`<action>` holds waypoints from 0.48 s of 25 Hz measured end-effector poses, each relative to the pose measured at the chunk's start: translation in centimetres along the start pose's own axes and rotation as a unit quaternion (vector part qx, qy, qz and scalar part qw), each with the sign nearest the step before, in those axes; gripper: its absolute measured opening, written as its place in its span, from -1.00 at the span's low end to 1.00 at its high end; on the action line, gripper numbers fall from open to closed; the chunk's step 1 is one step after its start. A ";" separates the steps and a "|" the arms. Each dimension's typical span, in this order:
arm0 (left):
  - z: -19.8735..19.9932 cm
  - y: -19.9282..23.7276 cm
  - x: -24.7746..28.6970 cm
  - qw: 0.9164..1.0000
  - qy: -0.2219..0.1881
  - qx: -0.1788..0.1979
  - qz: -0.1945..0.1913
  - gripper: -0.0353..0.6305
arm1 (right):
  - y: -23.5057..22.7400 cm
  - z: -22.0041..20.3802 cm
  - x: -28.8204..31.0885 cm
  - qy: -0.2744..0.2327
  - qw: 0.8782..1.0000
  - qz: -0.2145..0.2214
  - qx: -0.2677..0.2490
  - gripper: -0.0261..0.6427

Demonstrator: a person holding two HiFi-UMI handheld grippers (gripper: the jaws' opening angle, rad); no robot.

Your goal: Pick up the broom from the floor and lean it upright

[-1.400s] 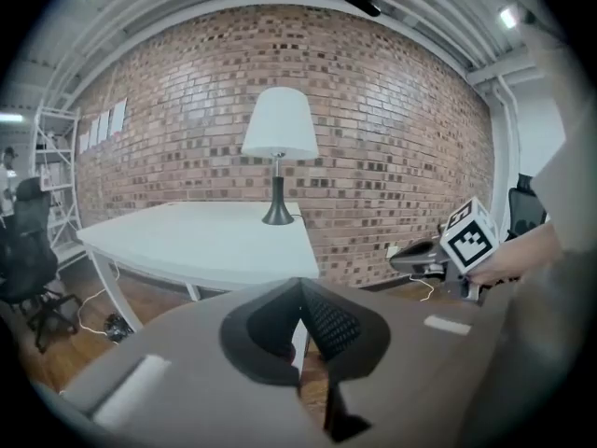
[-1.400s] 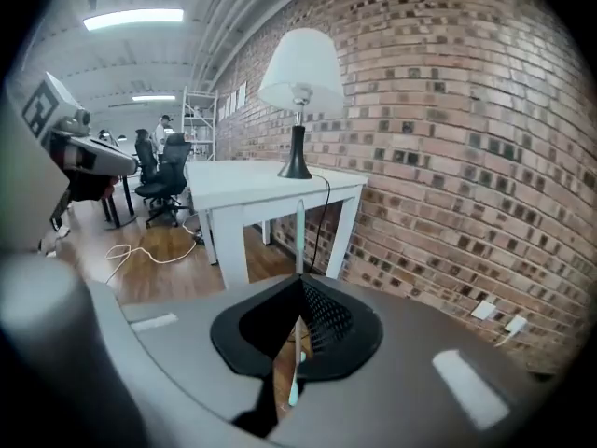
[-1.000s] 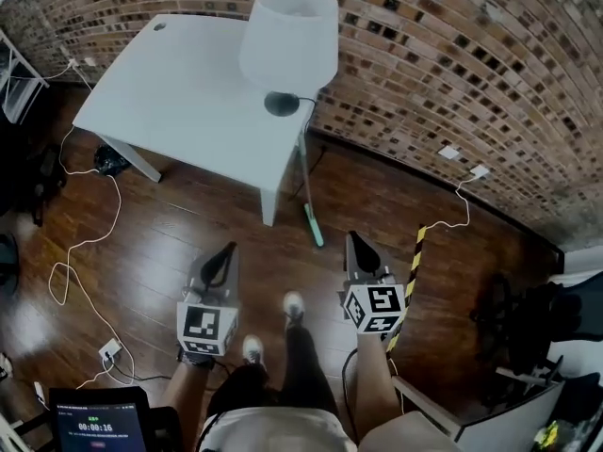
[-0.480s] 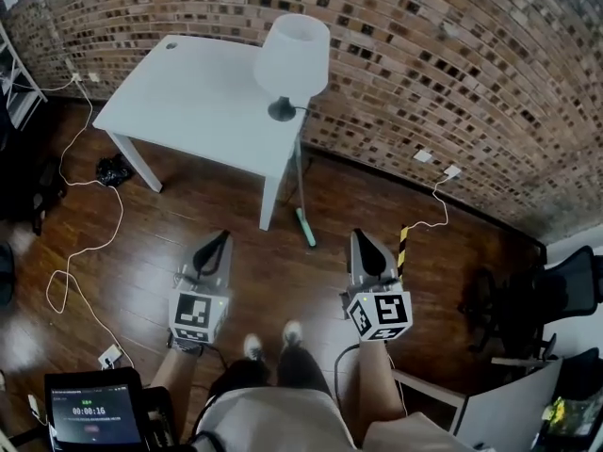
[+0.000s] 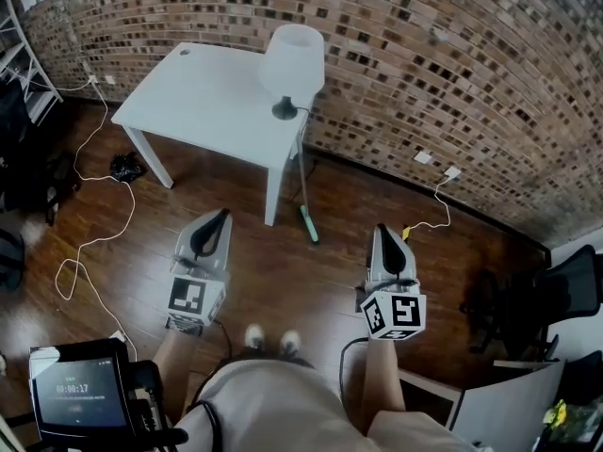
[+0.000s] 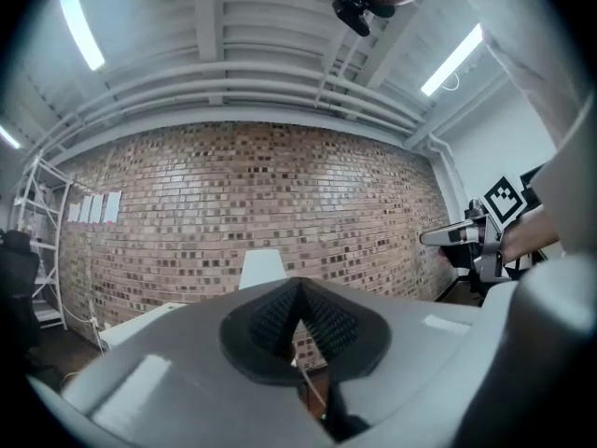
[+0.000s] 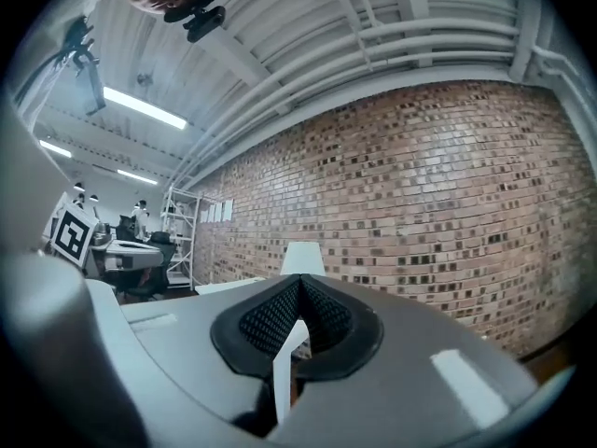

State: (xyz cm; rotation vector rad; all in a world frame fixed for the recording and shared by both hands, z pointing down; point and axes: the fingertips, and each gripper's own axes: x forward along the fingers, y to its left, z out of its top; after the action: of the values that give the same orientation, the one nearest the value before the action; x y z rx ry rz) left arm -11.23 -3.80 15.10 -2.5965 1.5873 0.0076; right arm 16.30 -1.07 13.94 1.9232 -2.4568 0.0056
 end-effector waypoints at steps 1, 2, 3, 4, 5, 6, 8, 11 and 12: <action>0.1 -0.7 0.0 1.000 -0.003 -0.002 -0.003 -0.89 | -0.2 -0.1 -0.5 -0.003 1.000 -0.003 0.003 -0.89; 0.1 -1.4 -0.2 1.000 -0.003 -0.003 -0.007 -0.89 | -0.3 -0.3 -1.0 -0.004 1.000 -0.005 0.005 -0.89; 0.0 -2.0 -0.4 1.000 -0.002 -0.003 -0.012 -0.89 | -0.2 -0.6 -1.4 -0.005 1.000 -0.005 0.005 -0.89; -0.1 -2.6 -0.6 1.000 0.000 0.000 -0.016 -0.89 | -0.1 -0.9 -1.8 -0.005 1.000 -0.005 0.004 -0.89; -0.2 -3.0 -0.8 1.000 0.002 0.003 -0.020 -0.89 | 0.0 -1.0 -2.1 -0.006 1.000 -0.005 0.002 -0.89; -0.2 -3.4 -0.9 1.000 0.003 0.005 -0.024 -0.89 | 0.0 -1.1 -2.3 -0.006 1.000 -0.006 -0.001 -0.89; 0.2 -4.0 -0.9 1.000 0.002 0.007 -0.028 -0.89 | 0.1 -0.9 -2.6 -0.004 1.000 -0.005 -0.005 -0.89; 0.2 -4.5 -1.6 0.999 0.006 -0.002 -0.032 -0.89 | 0.3 -0.8 -3.5 -0.001 1.000 -0.007 -0.008 -0.89; 0.3 -4.7 -1.9 0.999 0.005 -0.004 -0.034 -0.89 | 0.3 -0.8 -3.8 0.000 1.000 -0.007 -0.009 -0.89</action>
State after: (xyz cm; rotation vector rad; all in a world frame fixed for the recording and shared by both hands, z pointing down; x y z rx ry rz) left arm -7.86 0.01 15.25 -2.6589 1.5039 -0.0050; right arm 16.92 2.69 14.69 1.9338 -2.4344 -0.0160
